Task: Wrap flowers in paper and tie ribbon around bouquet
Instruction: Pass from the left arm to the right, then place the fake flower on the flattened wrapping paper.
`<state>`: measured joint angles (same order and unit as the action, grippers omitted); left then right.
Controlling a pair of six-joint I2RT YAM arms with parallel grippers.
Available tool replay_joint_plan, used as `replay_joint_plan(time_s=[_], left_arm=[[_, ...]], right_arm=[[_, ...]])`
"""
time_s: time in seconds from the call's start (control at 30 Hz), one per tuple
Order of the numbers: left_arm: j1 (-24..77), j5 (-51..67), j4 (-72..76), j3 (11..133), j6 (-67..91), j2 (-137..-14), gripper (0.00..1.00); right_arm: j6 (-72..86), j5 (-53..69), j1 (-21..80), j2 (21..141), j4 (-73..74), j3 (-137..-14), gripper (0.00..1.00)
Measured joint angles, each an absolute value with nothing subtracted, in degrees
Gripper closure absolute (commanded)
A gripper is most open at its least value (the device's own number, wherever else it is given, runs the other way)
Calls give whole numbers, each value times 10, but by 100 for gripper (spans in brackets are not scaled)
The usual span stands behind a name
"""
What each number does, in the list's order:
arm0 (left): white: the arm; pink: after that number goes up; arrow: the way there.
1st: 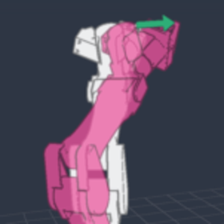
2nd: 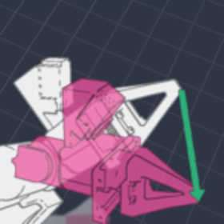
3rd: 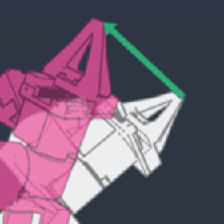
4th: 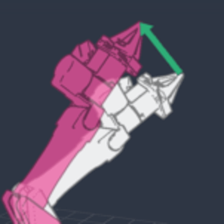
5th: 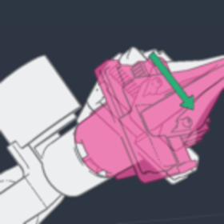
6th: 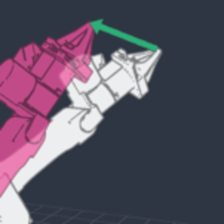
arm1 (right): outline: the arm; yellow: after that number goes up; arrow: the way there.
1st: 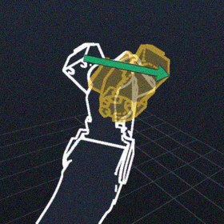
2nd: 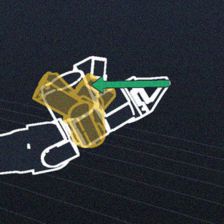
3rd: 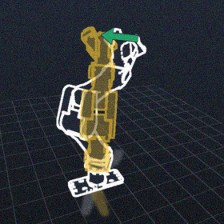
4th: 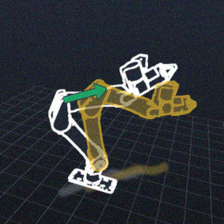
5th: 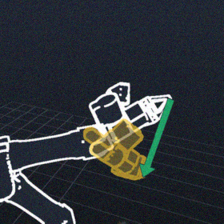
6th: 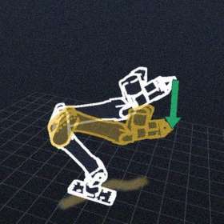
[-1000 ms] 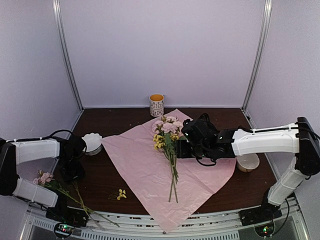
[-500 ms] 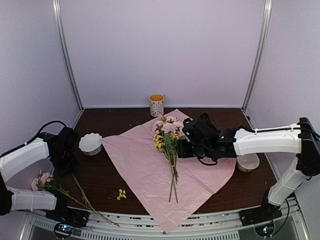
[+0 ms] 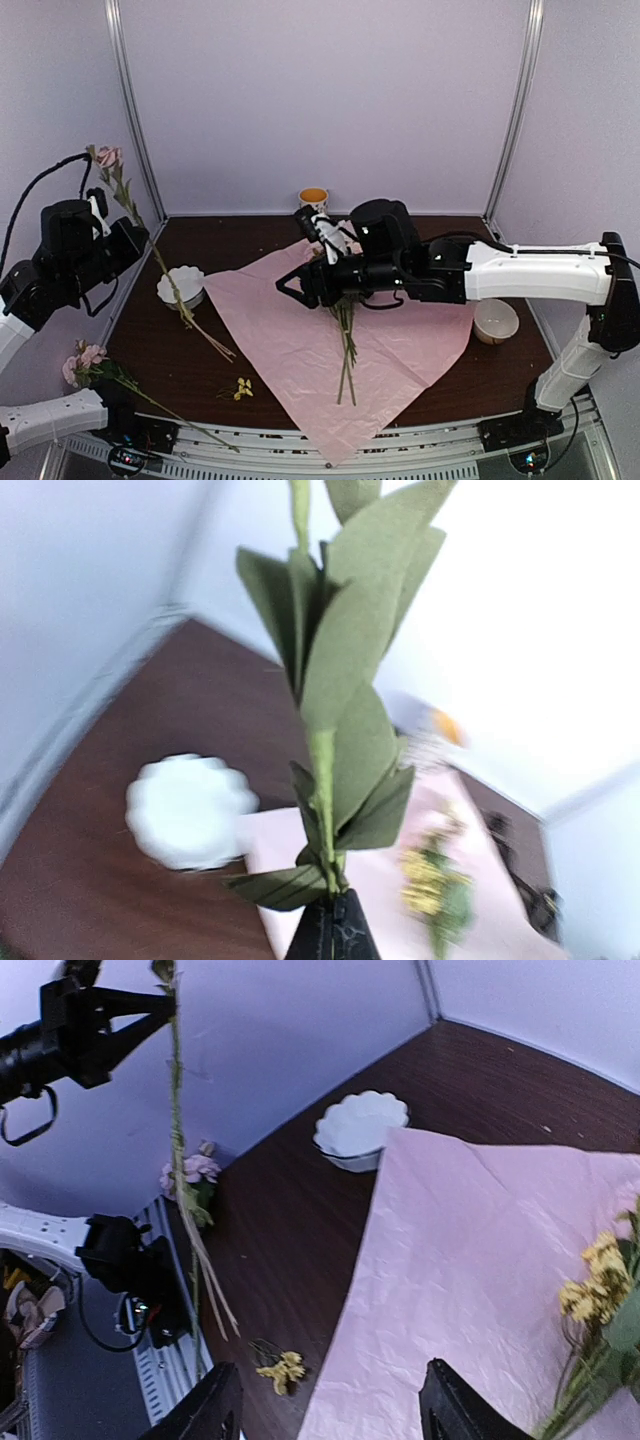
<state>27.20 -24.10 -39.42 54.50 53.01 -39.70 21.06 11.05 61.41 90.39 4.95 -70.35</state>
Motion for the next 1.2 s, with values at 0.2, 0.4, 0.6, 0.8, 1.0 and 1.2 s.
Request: replay_joint_plan(time_s=[0.2,0.4,0.6,0.8,1.0,1.2], left_arm=[[383,-133,-172,524,457,-434,100],[423,-44,-44,526,431,-506,100],[435,-13,-7,526,429,-534,100],[435,-41,-25,530,427,-531,9],[436,-198,-197,558,442,-538,2],[429,-331,-416,562,514,-587,2]], right_arm=[[195,201,630,978,8,-826,37],[202,211,638,1036,-15,-868,29],[213,198,639,1054,-19,-870,97],[261,135,635,1053,-16,-866,100],[340,70,586,1034,34,-796,100],[369,33,569,1036,115,-746,100]])
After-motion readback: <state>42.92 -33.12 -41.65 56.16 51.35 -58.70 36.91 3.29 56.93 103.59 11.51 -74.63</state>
